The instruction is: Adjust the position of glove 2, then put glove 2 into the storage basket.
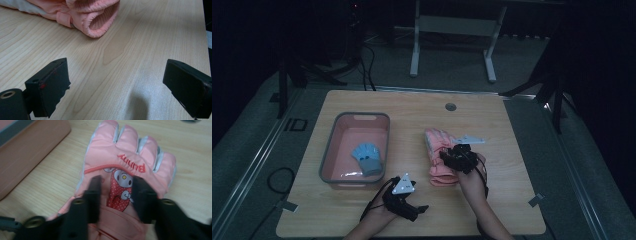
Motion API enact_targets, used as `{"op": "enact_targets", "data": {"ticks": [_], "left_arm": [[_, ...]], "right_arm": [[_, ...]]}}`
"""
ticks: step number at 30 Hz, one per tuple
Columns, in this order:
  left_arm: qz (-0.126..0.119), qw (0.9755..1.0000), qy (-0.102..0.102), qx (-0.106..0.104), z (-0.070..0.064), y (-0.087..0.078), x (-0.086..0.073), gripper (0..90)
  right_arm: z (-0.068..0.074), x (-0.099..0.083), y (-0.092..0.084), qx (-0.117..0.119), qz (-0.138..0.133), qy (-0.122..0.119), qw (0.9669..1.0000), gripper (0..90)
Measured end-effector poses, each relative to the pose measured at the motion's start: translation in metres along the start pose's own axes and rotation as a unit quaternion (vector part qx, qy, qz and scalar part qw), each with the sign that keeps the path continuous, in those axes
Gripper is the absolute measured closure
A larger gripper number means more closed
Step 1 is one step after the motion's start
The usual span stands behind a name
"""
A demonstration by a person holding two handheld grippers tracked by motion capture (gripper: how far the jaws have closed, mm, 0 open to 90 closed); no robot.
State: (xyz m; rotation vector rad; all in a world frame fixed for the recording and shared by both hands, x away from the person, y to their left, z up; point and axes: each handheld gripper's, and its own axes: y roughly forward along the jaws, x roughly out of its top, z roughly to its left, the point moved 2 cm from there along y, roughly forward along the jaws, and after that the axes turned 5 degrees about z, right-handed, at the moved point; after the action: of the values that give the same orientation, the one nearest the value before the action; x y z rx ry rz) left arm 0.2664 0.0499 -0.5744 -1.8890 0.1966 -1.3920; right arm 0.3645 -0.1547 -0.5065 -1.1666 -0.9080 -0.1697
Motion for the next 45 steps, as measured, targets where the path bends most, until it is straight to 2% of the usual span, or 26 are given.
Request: {"op": "enact_targets", "data": {"ticks": [1, 2, 4, 6, 8, 11, 12, 13, 15, 16, 18, 21, 24, 26, 27, 29, 34, 36, 38, 39, 40, 41, 42, 43, 44, 45], "left_arm": [[-0.004, 1.0, -0.006, -0.003, -0.001, 0.001, 0.001, 7.0], [-0.003, 1.0, -0.007, -0.002, -0.001, 0.001, 0.001, 6.9], [-0.004, 1.0, -0.007, -0.002, -0.002, 0.0, 0.003, 6.9], [-0.005, 0.9999, -0.008, -0.003, -0.004, -0.001, 0.004, 6.9], [0.001, 1.0, -0.008, -0.004, -0.005, -0.002, 0.008, 7.0], [0.005, 0.9998, -0.006, 0.017, -0.007, -0.005, 0.013, 6.9], [0.001, 0.9996, -0.009, 0.028, -0.007, -0.008, 0.017, 7.0], [-0.004, 0.9995, -0.015, 0.028, -0.007, -0.01, 0.02, 6.9], [-0.011, 0.9993, -0.024, 0.027, -0.007, -0.014, 0.024, 6.9], [-0.019, 0.9987, -0.044, 0.015, -0.008, -0.021, 0.032, 7.0], [-0.029, 0.9984, -0.048, 0.007, -0.008, -0.025, 0.041, 6.9], [-0.027, 0.9988, -0.036, 0.019, -0.008, -0.029, 0.057, 7.0], [-0.026, 0.999, -0.022, 0.028, -0.005, -0.031, 0.074, 7.0], [-0.025, 0.9991, -0.014, 0.033, -0.002, -0.03, 0.084, 7.0], [-0.024, 0.9989, -0.015, 0.038, 0.001, -0.029, 0.09, 7.0], [-0.024, 0.999, -0.013, 0.037, 0.006, -0.027, 0.101, 7.0], [-0.037, 0.9977, -0.015, 0.054, 0.02, -0.022, 0.128, 7.7], [-0.036, 0.9969, -0.01, 0.069, 0.025, -0.019, 0.137, 12.5], [-0.029, 0.9969, -0.007, 0.073, 0.03, -0.013, 0.144, 15.5], [-0.022, 0.9969, -0.003, 0.075, 0.032, -0.01, 0.146, 23.2], [-0.02, 0.9969, -0.006, 0.076, 0.035, -0.008, 0.147, 35.2], [-0.018, 0.997, -0.015, 0.074, 0.038, -0.006, 0.147, 41.8], [-0.018, 0.997, -0.015, 0.074, 0.038, -0.006, 0.147, 48.8], [-0.004, 0.9959, -0.035, 0.084, 0.045, -0.001, 0.147, 48.8], [-0.002, 0.9954, -0.041, 0.087, 0.047, 0.001, 0.146, 53.8], [-0.001, 0.9944, -0.049, 0.093, 0.049, 0.002, 0.145, 54.8]], "right_arm": [[-0.002, 0.001, -0.001, 0.0, 0.0, -0.005, 1.0, 48.3], [-0.008, 0.002, -0.006, 0.011, -0.003, -0.006, 0.9999, 37.1], [-0.012, 0.001, -0.011, 0.028, -0.005, -0.012, 0.9995, 27.6], [-0.014, 0.0, -0.014, 0.031, -0.011, -0.015, 0.9994, 24.5], [-0.02, -0.001, -0.022, 0.054, -0.016, -0.022, 0.9982, 14.1], [-0.022, -0.002, -0.028, 0.08, -0.008, -0.036, 0.9961, 12.9], [-0.024, -0.002, -0.031, 0.078, -0.016, -0.042, 0.9959, 14.0], [-0.025, -0.003, -0.033, 0.066, -0.021, -0.062, 0.9957, 13.7], [-0.029, -0.004, -0.038, 0.052, -0.032, -0.079, 0.995, 13.6], [-0.031, -0.004, -0.041, 0.054, -0.04, -0.086, 0.9941, 13.2], [-0.034, -0.004, -0.046, 0.051, -0.029, -0.076, 0.9954, 12.7], [-0.041, -0.004, -0.052, 0.061, -0.026, -0.061, 0.996, 12.2], [-0.044, -0.003, -0.056, 0.054, -0.026, -0.064, 0.9962, 11.1], [-0.046, -0.002, -0.058, 0.071, -0.024, -0.06, 0.9954, 11.1], [-0.047, -0.002, -0.058, 0.07, -0.025, -0.059, 0.9955, 11.2], [-0.05, -0.002, -0.059, 0.062, -0.022, -0.064, 0.9958, 15.8], [-0.057, -0.002, -0.058, 0.052, -0.017, -0.072, 0.9959, 46.8], [-0.058, -0.001, -0.054, 0.047, -0.014, -0.076, 0.9959, 56.0], [-0.058, -0.001, -0.05, 0.051, -0.016, -0.069, 0.9961, 60.3], [-0.058, 0.0, -0.048, 0.054, -0.017, -0.068, 0.996, 64.5], [-0.057, 0.001, -0.046, 0.054, -0.02, -0.068, 0.996, 66.8], [-0.057, 0.002, -0.044, 0.057, -0.024, -0.065, 0.996, 66.7], [-0.057, 0.002, -0.044, 0.057, -0.024, -0.065, 0.996, 66.7], [-0.055, 0.003, -0.042, 0.061, -0.022, -0.062, 0.9959, 66.7], [-0.052, 0.005, -0.038, 0.068, -0.022, -0.064, 0.9954, 65.8], [-0.05, 0.006, -0.037, 0.069, -0.023, -0.065, 0.9952, 63.7]]}}
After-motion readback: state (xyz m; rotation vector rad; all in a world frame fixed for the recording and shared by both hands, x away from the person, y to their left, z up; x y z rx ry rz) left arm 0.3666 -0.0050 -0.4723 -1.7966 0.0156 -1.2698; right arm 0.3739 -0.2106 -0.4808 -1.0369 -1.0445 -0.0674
